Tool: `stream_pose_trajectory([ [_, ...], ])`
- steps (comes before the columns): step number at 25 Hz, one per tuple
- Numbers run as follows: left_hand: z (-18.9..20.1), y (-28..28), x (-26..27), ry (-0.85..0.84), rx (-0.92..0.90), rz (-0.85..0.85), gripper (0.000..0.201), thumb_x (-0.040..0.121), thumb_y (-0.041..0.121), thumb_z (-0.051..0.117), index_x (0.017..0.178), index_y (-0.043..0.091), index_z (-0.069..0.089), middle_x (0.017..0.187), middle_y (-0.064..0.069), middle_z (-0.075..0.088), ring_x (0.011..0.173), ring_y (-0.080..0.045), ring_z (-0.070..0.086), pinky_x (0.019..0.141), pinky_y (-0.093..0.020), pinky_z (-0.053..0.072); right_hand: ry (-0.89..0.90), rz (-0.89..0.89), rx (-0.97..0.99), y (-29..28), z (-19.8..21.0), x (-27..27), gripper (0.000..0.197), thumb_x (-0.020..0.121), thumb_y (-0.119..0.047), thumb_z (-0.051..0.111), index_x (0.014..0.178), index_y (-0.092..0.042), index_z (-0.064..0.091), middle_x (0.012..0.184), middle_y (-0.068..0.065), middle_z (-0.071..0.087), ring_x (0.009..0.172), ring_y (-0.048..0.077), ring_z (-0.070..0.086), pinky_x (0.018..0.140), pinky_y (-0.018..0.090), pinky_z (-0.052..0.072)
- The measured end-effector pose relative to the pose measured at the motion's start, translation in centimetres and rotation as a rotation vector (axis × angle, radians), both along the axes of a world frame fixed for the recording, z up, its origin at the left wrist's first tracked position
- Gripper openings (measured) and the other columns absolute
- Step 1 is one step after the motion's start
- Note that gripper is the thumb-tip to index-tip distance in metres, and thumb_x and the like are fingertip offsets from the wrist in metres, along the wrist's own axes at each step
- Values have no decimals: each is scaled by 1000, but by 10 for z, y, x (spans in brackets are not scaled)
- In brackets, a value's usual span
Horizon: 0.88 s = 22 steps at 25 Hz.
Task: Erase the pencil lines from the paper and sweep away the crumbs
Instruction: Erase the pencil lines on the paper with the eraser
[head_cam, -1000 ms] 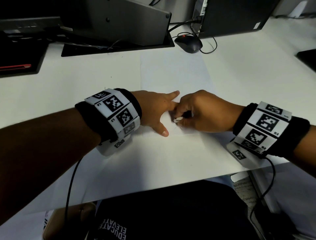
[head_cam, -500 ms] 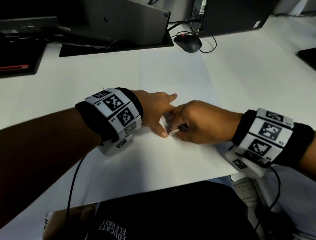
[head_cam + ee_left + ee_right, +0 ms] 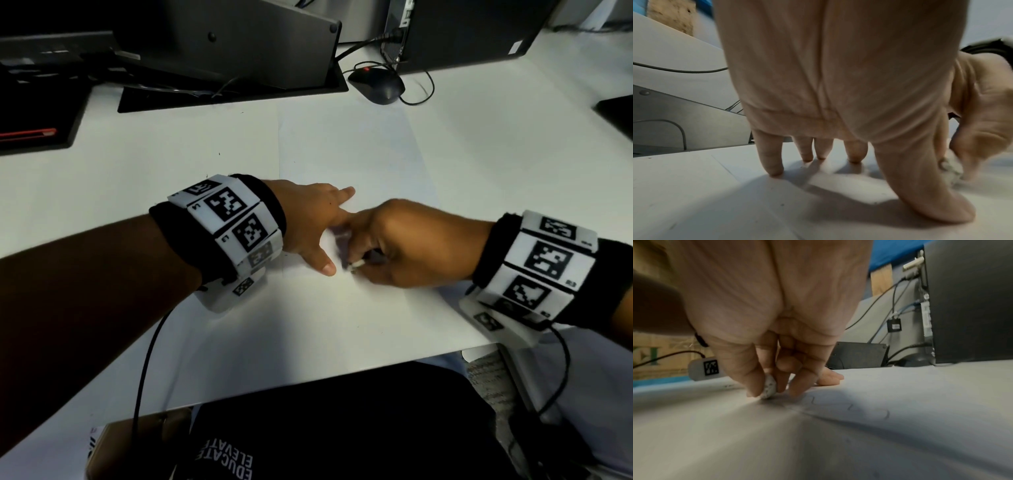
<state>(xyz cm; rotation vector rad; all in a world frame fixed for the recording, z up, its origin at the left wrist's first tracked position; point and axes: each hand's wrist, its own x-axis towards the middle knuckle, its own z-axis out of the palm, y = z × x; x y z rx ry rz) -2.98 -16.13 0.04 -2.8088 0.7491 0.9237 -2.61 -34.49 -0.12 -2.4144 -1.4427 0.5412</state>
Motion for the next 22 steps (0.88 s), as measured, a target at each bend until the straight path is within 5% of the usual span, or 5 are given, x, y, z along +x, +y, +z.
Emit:
stream_pose_trajectory([
  [9, 0, 0, 1, 7, 20, -3, 81, 86, 55, 66, 153, 42, 23, 166, 3, -13, 152, -15, -3, 116, -49, 26, 23, -72, 33, -4, 0, 4, 15, 82, -20, 70, 95, -23, 76, 87, -16, 66, 67, -10, 54, 65, 7, 37],
  [14, -1, 0, 0, 6, 9, 3, 80, 85, 55, 68, 153, 41, 28, 166, 2, -10, 152, -16, 1, 116, -47, 26, 74, -7, -14, -4, 0, 3, 12, 85, -22, 68, 94, -23, 75, 91, -13, 70, 70, -5, 56, 67, 10, 40],
  [19, -5, -2, 1, -29, -200, 74, 65, 80, 48, 77, 137, 36, 46, 162, 3, 22, 143, -20, 33, 108, -34, 34, -42, -134, 65, -10, -2, 13, 10, 83, -19, 69, 90, -21, 75, 87, -9, 68, 73, 6, 59, 70, 25, 49],
  [22, -11, -5, 3, -30, -266, 90, 64, 78, 46, 80, 131, 29, 47, 151, 3, 38, 132, -19, 46, 96, -29, 38, -35, -100, 59, -10, -3, 9, 12, 80, -18, 71, 91, -20, 75, 90, -9, 68, 69, -1, 54, 67, 18, 45],
])
